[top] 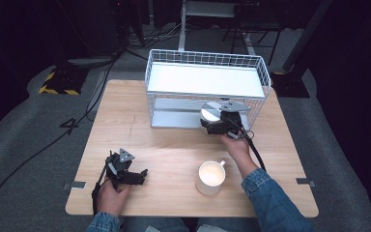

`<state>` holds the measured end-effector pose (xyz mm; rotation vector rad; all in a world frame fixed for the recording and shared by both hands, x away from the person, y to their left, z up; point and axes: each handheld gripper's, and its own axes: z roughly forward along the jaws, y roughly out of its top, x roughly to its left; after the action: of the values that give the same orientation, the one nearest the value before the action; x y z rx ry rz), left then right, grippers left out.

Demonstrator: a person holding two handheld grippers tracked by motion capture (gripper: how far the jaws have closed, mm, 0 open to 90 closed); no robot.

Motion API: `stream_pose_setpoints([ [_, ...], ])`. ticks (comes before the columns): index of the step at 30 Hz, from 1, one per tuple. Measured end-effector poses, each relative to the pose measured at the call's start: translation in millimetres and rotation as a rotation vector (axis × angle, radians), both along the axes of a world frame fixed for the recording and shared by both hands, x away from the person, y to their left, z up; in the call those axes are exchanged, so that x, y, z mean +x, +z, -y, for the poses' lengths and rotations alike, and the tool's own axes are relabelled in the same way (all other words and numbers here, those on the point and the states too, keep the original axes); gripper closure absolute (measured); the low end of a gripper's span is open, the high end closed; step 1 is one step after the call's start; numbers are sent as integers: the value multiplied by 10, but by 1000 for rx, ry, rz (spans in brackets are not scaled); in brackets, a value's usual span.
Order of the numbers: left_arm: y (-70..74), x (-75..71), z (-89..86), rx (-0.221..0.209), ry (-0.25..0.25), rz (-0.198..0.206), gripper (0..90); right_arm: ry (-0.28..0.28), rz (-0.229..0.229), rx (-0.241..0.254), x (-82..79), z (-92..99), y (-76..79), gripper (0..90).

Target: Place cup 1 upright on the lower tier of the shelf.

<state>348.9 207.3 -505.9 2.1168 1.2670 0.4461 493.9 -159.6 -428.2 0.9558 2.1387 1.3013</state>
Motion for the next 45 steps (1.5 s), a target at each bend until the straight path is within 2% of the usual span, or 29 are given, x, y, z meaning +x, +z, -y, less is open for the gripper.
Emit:
stream_pose_setpoints([
  [14,0,0,-1,1,-1,0,2,-27,-1,20,173,-55,-111,73],
  [27,0,0,0,0,0,0,2,-43,2,24,246,-92,-193,72],
  [32,0,0,0,0,0,0,2,-47,6,42,272,-89,-217,71],
  [38,0,0,0,0,0,0,2,-37,25,30,302,-94,-239,70],
  [45,0,0,0,0,0,0,2,-44,27,17,333,-91,-267,67],
])
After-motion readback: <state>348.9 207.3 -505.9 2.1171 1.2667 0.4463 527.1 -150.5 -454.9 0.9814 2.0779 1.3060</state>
